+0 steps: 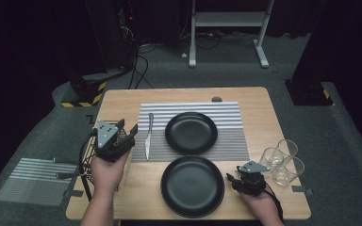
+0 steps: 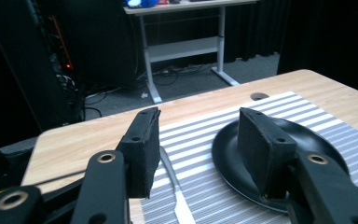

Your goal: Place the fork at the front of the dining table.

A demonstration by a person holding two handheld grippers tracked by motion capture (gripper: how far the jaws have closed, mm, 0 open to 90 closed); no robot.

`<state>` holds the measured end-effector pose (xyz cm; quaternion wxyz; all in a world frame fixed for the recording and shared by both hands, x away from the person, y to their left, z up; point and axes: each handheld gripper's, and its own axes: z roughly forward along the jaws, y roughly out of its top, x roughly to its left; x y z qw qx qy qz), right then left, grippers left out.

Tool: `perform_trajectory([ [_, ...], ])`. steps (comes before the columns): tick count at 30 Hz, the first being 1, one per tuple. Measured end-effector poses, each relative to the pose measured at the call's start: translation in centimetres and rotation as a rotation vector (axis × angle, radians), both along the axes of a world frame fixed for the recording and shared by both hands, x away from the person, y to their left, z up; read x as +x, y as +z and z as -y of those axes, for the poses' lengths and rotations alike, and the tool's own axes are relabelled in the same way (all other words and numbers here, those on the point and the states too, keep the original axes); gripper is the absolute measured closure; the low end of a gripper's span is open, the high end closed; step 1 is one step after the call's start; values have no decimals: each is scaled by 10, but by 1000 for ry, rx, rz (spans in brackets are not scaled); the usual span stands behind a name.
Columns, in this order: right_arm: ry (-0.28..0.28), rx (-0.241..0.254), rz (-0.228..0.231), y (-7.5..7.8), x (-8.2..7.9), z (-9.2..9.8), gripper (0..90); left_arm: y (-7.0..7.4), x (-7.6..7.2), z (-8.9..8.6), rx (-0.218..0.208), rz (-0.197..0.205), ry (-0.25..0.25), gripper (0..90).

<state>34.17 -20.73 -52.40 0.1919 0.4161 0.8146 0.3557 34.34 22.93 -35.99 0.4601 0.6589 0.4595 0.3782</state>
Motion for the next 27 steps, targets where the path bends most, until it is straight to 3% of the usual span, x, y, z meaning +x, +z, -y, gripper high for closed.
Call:
perform_trajectory([
  [9, 0, 3, -7, 0, 0, 0, 461, 4, 15, -15, -19, -22, 23, 466],
  [20, 5, 1, 0, 0, 0, 0, 461, -6, 35, -25, -14, -78, 56, 464],
  [27, 5, 0, 0, 0, 0, 0, 460, -12, 43, -26, -31, -79, 46, 473],
])
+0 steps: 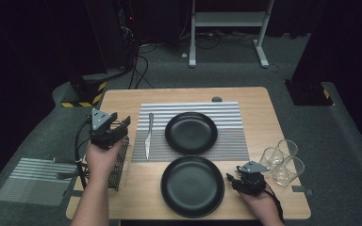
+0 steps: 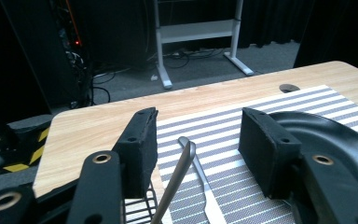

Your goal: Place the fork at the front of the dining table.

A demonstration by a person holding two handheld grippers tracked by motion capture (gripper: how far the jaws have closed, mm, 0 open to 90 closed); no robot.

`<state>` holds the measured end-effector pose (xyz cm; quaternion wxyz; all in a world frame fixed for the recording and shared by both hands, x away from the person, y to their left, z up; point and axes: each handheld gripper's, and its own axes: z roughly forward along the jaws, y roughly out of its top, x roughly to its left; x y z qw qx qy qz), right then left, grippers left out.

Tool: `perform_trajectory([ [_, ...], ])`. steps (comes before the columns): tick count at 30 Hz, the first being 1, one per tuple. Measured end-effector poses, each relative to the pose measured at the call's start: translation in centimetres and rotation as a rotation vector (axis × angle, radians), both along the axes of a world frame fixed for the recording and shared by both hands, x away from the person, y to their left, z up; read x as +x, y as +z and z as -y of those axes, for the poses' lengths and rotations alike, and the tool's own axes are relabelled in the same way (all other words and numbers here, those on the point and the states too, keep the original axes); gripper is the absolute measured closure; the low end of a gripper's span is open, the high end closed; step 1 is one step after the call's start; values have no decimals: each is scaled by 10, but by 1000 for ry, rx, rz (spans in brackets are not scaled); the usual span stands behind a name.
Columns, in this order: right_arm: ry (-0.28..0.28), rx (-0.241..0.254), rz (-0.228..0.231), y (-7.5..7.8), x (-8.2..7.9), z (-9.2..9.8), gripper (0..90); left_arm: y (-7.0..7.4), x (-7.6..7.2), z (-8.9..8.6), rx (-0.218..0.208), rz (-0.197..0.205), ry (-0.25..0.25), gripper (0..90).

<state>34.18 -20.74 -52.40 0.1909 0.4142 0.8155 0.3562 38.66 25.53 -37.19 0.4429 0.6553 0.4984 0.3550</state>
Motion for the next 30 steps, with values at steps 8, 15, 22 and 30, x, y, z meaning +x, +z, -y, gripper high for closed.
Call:
perform_trajectory([
  [8, 0, 1, -1, 0, 0, 0, 460, -6, 4, -2, -20, -24, 9, 542],
  [15, -1, 3, -3, 0, 0, 0, 461, -9, 8, -5, -35, -49, 20, 567],
  [22, -1, 3, -3, 0, 0, 0, 460, -11, 11, -4, -20, -71, 25, 630],
  [30, 15, -11, 0, 0, 1, 1, 460, -13, 14, -2, 11, -93, 42, 707],
])
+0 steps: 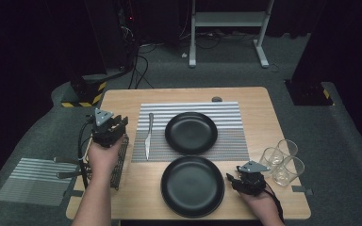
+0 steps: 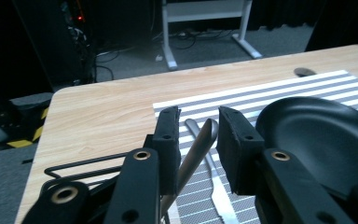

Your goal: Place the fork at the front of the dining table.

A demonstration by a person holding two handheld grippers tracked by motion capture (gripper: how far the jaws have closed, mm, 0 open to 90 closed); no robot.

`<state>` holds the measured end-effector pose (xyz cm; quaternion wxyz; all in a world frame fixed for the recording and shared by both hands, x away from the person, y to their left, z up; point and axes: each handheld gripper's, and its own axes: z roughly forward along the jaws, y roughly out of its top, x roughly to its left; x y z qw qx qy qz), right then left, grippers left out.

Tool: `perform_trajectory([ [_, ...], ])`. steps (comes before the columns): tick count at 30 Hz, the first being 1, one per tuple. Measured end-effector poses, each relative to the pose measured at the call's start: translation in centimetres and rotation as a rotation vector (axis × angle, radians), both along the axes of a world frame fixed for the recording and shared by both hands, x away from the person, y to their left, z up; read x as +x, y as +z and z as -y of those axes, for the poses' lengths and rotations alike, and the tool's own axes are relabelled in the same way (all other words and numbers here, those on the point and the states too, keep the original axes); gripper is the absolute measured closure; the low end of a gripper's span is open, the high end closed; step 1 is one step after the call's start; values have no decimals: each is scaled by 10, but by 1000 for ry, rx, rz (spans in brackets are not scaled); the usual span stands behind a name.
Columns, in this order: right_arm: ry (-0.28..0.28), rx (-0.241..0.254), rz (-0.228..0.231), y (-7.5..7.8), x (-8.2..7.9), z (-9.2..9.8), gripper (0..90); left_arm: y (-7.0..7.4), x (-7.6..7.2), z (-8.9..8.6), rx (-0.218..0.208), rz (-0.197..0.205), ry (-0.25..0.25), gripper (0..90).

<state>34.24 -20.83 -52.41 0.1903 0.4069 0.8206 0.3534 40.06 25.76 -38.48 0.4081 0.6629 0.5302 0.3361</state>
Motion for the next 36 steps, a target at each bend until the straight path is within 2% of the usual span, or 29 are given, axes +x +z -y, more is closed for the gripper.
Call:
perform_trajectory([
  [1, -13, 12, -1, 0, 0, -1, 460, 0, 1, 0, 9, -5, 5, 725],
  [3, -9, 10, -1, 0, 0, -1, 459, -1, 1, 0, 2, -1, 2, 752],
  [6, -12, 12, -1, 0, 0, -1, 459, -1, 0, 1, 20, -8, -1, 774],
  [10, -11, 12, -3, 0, 0, -1, 459, -1, 0, 2, -6, -1, 15, 782],
  [13, -13, 15, -3, 0, 0, -1, 459, 0, -1, -1, 16, 3, 13, 786],
  [18, -13, 14, -3, 0, 0, -1, 459, 1, -2, -3, -4, 14, 31, 788],
  [20, -13, 15, -4, 0, 0, -1, 459, 1, -3, -3, -25, 17, 45, 790],
  [22, -13, 15, -4, 0, 0, -1, 459, 2, -4, -5, -10, 22, 40, 792],
  [23, -13, 15, -4, 0, 0, -1, 459, 2, -5, -4, -24, 25, 49, 793],
  [24, -13, 15, -4, 0, 0, -1, 459, 3, -5, -5, -7, 28, 47, 794],
  [26, -11, 14, -3, 0, 0, -1, 458, 2, -6, -4, -29, 36, 62, 798],
  [28, -10, 14, -4, 0, 0, -1, 459, 3, -7, -6, -18, 45, 58, 801],
  [29, -10, 14, -4, 0, 0, -1, 459, 3, -7, -5, -39, 50, 66, 805],
  [31, -10, 14, -4, 0, 0, -1, 459, 5, -9, -8, -17, 50, 61, 807],
  [33, -11, 14, -4, 0, 0, -1, 459, 5, -10, -8, -35, 52, 69, 810],
  [36, -10, 13, -3, 0, 0, -1, 459, 5, -10, -9, -32, 54, 63, 810],
])
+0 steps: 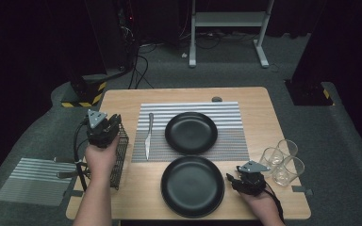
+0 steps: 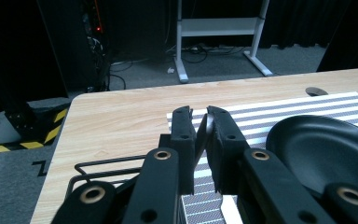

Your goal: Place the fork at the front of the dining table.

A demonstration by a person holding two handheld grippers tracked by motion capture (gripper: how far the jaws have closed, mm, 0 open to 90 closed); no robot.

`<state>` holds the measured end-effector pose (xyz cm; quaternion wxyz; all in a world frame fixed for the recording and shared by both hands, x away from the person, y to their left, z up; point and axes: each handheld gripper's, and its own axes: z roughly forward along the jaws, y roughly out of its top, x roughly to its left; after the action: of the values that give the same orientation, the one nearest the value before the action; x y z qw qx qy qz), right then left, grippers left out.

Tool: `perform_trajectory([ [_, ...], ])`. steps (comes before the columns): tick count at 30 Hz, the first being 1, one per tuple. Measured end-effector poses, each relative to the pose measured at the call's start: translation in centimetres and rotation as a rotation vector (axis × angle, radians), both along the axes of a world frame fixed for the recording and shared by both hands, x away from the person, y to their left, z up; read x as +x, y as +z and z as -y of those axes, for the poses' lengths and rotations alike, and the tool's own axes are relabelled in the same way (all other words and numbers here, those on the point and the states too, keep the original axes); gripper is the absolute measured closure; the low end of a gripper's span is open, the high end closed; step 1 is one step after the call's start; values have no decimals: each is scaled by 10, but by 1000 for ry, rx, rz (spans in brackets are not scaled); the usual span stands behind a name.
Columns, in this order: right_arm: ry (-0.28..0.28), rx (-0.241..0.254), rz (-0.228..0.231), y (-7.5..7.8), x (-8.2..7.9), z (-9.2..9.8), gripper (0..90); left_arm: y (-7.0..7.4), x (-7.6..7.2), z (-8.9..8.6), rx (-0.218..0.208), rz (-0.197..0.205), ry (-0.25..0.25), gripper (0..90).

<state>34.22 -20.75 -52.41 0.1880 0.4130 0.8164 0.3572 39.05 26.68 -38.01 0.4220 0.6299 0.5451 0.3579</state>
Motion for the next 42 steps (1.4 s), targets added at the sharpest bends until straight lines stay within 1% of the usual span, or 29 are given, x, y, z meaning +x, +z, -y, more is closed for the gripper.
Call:
perform_trajectory([
  [3, -1, 0, -2, 0, 0, 0, 459, 0, -1, 0, -6, 2, 5, 810],
  [5, -1, 0, -2, 0, 0, 0, 459, 0, -1, -2, 4, 9, 0, 812],
  [11, -1, 0, -2, 0, 0, 0, 459, 0, -1, -2, 3, 11, 2, 813],
  [12, -1, 0, -2, 0, 0, 0, 459, 0, -1, -1, -2, 12, 4, 813],
  [13, -1, 0, -2, 0, 0, 0, 459, 0, -1, 0, -23, 12, 12, 814],
  [14, -1, 0, -2, 0, 0, 0, 459, 1, -2, -1, 1, 14, 4, 816],
  [15, -1, 0, -2, 0, 0, 0, 459, 0, -2, 0, -17, 16, 12, 817],
  [16, -2, 0, -2, 0, 0, 0, 459, 1, -3, -1, -17, 15, 11, 819],
  [17, -1, 0, -2, 0, 0, 0, 459, 1, -3, -3, -6, 17, 6, 820],
  [18, -1, -1, -1, 0, 0, 0, 459, 1, -3, -2, -26, 20, 8, 821],
  [25, -1, 0, -2, 0, 0, 0, 459, 2, -5, -6, -28, 41, 11, 833],
  [26, -2, 0, -2, 0, 0, 0, 459, 2, -6, -5, -49, 43, 15, 834],
  [27, -2, 0, -2, 0, 0, 0, 459, 2, -6, -7, -38, 44, 11, 837],
  [28, -3, 1, -3, 0, 0, 0, 459, 2, -6, -7, -52, 46, 21, 838],
  [30, -2, 0, -2, 0, 0, 0, 459, 2, -7, -8, -63, 46, 24, 840],
  [34, -7, 5, -3, 0, 0, -1, 459, 2, -7, -9, -46, 53, 25, 841],
  [35, -7, 4, -3, 0, 0, -1, 459, 2, -7, -8, -58, 54, 29, 842],
  [36, -7, 6, -5, 0, 0, -1, 459, 2, -7, -8, -58, 56, 30, 842],
  [37, -7, 6, -4, 0, 0, 0, 459, 2, -7, -9, -45, 52, 27, 843],
  [38, -7, 6, -4, 0, 0, 0, 460, 1, -7, -8, -62, 53, 32, 843],
  [39, -7, 6, -4, 0, 0, 0, 460, 1, -7, -9, -50, 53, 29, 843],
  [41, -7, 5, -4, 0, 0, 0, 459, 1, -7, -8, -42, 56, 31, 843],
  [42, -7, 6, -4, 0, 0, 0, 459, 0, -6, -7, -50, 55, 34, 843],
])
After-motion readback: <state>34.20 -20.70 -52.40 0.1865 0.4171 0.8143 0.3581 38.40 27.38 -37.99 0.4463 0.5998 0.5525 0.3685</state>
